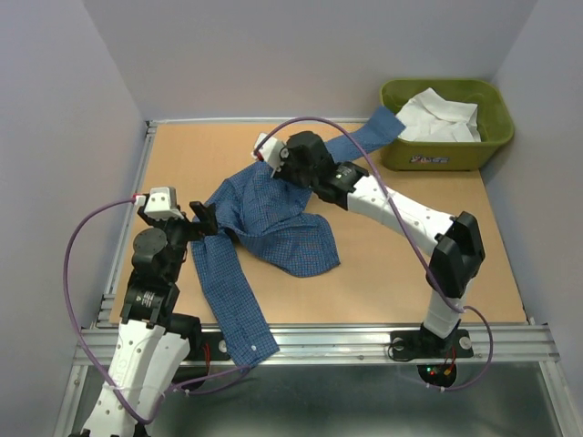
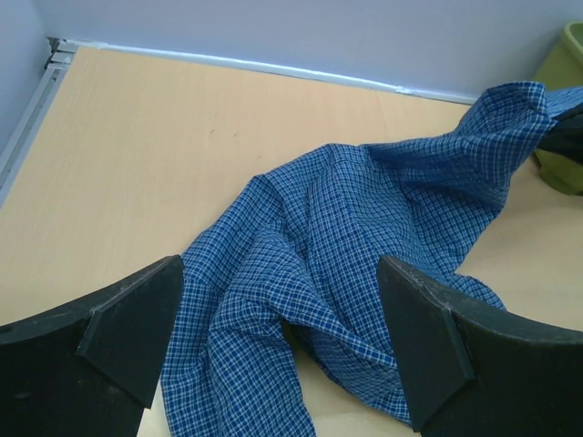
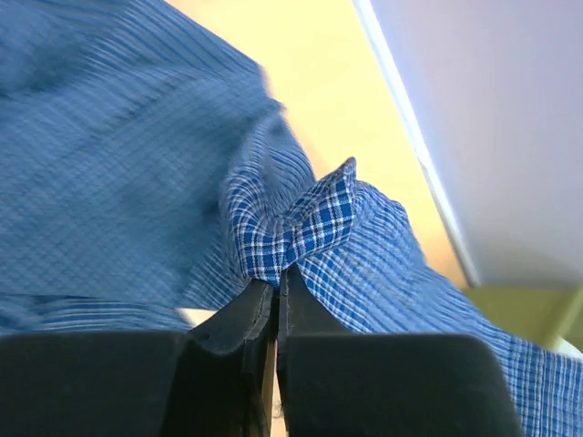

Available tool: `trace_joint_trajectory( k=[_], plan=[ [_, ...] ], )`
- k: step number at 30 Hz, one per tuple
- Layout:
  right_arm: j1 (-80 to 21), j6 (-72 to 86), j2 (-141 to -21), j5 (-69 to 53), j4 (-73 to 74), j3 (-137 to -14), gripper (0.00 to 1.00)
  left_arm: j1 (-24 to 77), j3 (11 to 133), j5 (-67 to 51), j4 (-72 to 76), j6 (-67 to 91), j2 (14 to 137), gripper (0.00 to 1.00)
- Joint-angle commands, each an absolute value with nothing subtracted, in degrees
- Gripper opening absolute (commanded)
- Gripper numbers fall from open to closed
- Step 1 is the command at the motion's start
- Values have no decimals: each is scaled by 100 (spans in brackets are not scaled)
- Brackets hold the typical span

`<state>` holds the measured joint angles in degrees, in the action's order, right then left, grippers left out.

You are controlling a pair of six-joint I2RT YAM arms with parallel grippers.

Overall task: Fold and stack the long sleeve shirts
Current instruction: Flatten the shirt out

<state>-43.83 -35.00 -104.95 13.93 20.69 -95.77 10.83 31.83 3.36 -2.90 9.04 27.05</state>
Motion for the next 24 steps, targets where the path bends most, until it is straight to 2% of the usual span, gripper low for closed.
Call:
trace_joint_trajectory(
  k=[1, 8, 11, 14, 16, 17, 19, 20, 23, 24],
  plan=[
    [-4780, -2876, -10187, 1099, 2346, -9888, 1, 1116, 3217, 466, -26, 852, 2584, 99],
    [-4816, -1987, -9932, 220, 2698, -10011, 1, 1134, 3234, 545, -62, 870, 2522, 99],
    [-4764, -2143, -9984, 1374, 2698, -9888, 1, 1134, 3234, 545, -53, 914, 2557, 99],
    [-4352, -1979, -10178, 1941, 2716, -9888, 1, 1134, 3217, 492, -35, 1019, 2697, 99],
    [-3888, -1672, -10195, 2223, 2742, -9931, 5, 1134, 3217, 440, -35, 1116, 2786, 99],
    [-3737, -1296, -10178, 2328, 2768, -9949, 9, 1134, 3225, 422, -53, 1151, 2882, 99],
    [-3395, -951, -10117, 2373, 2856, -9923, 30, 1134, 3252, 448, -61, 1265, 3005, 99],
    [-3332, -671, -10021, 2451, 2883, -9879, 48, 1134, 3295, 448, -62, 1309, 3154, 99],
    [-3199, -178, -9818, 2610, 2944, -9537, 69, 1134, 3410, 404, -44, 1450, 3470, 99],
    [-3182, -45, -9617, 2645, 2970, -9432, 80, 1134, 3523, 413, -44, 1511, 3759, 99]
  ],
)
